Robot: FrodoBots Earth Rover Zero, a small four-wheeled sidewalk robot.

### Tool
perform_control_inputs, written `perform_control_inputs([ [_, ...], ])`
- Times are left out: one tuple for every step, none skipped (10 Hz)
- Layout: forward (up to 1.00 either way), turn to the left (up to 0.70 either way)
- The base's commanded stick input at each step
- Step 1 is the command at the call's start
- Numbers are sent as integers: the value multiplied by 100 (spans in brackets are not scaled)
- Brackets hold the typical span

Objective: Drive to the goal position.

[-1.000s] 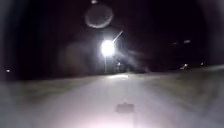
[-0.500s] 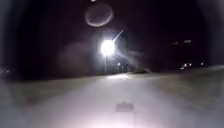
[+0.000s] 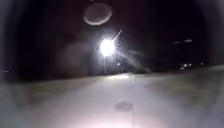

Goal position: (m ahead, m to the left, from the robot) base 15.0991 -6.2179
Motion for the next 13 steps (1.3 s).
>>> perform_control_inputs([
  [70, 14],
  [70, 14],
  [70, 12],
  [70, 2],
  [70, 0],
  [70, 0],
  [70, 0],
  [70, 0],
  [70, 0],
  [70, 0],
  [70, 0],
  [70, 0],
  [70, 0],
])
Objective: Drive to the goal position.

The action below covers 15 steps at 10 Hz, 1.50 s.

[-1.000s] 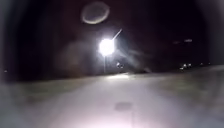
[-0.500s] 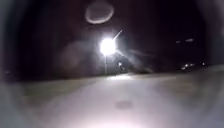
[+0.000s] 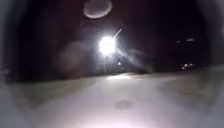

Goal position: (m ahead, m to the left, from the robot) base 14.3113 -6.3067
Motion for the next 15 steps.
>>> perform_control_inputs([
  [70, 0],
  [70, 0],
  [70, 0],
  [70, 0],
  [70, 0],
  [70, 0],
  [70, 0],
  [70, 0],
  [70, 0],
  [70, 0],
  [70, 0],
  [70, 0],
  [70, 0],
  [70, 0],
  [70, 0],
])
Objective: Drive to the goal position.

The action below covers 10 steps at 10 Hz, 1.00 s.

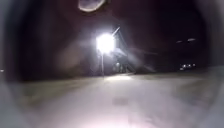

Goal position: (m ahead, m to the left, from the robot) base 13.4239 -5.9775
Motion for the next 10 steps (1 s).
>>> perform_control_inputs([
  [70, 0],
  [70, 0],
  [70, 0],
  [70, 0],
  [70, 0],
  [70, 0],
  [70, 0],
  [70, 0],
  [70, 0],
  [70, 0],
])
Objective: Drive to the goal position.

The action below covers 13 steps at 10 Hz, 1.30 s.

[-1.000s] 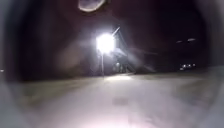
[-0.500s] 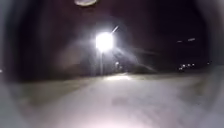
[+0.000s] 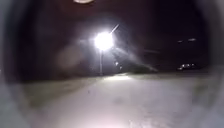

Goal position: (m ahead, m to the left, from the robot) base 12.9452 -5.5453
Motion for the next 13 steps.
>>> perform_control_inputs([
  [70, 0],
  [70, 0],
  [70, 0],
  [70, 0],
  [70, 0],
  [70, 0],
  [70, 0],
  [70, 0],
  [70, 0],
  [70, 0],
  [70, 0],
  [70, 0],
  [70, 0],
])
